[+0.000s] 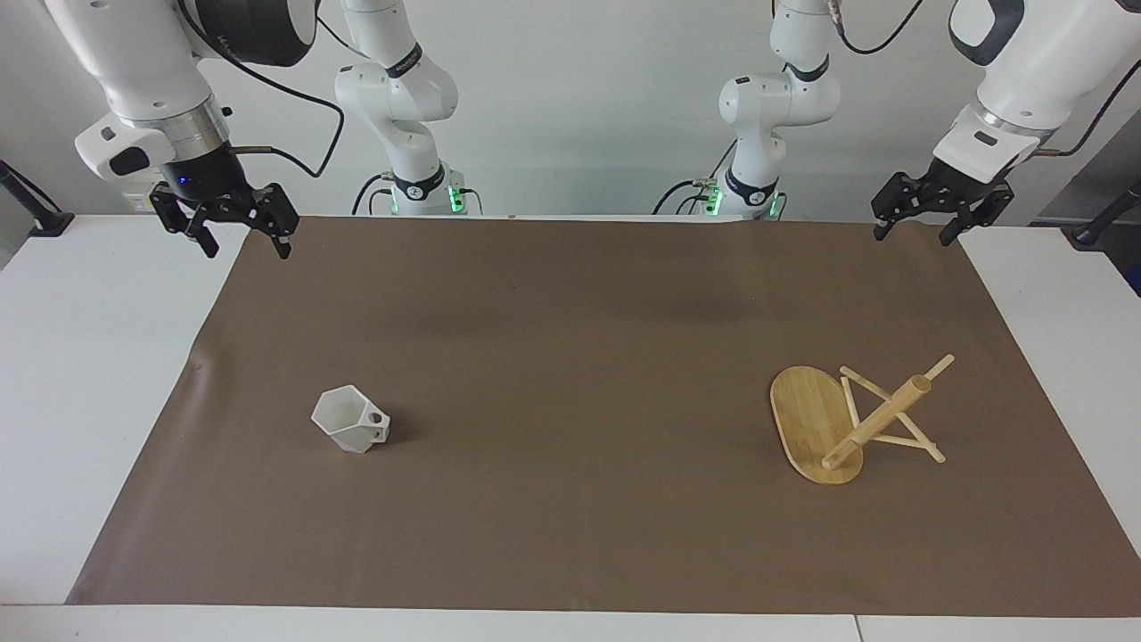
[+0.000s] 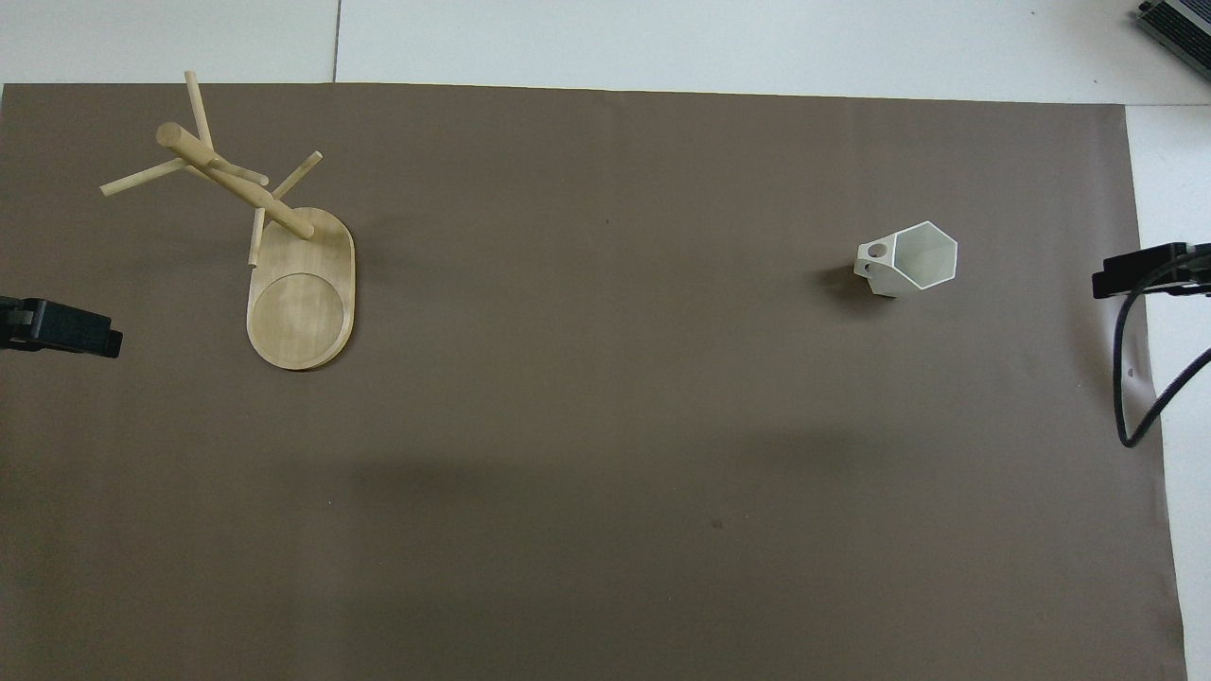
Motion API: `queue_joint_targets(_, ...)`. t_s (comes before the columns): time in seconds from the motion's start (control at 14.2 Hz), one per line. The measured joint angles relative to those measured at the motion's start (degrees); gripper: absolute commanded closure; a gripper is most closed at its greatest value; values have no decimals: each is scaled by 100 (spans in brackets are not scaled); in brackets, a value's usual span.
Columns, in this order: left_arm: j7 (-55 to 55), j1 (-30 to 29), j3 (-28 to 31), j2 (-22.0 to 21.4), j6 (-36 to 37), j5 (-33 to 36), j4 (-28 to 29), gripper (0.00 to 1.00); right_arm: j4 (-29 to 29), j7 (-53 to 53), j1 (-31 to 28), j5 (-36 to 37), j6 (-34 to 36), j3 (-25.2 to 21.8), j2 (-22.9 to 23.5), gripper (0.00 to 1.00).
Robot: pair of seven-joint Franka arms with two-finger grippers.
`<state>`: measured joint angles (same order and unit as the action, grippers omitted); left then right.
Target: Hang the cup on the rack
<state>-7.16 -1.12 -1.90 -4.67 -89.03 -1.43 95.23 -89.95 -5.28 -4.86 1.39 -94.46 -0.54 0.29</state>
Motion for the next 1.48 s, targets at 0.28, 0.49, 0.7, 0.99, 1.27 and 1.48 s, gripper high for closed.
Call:
queue_joint_targets(0.28, 0, 0, 0, 0, -1, 0, 1, 0, 0, 0, 0, 0, 0, 0, 0, 0)
queue_joint_targets(0.49, 0, 0, 0, -1, -2, 0, 1, 0, -5, -35, 0, -2, 2, 0, 0, 0)
queue_joint_targets(0.7, 0, 0, 0, -1, -2, 0, 1, 0, -175, -84, 3, -330, -233, 1, -4, 0)
queue_joint_targets(0.99, 0, 0, 0, -1, -3, 0, 1, 0, -856, -86, 4, -615, -1368, 1, 235, 0)
queue_joint_targets(1.27, 0, 0, -1, -1, -3, 0, 1, 0, -961, -86, -1, -626, -2154, -35, 917, 0)
queue_joint_targets(1.48, 0, 0, -1, -1, -5, 0, 1, 0, -962, -86, -1, -627, -2547, -42, 1229, 0)
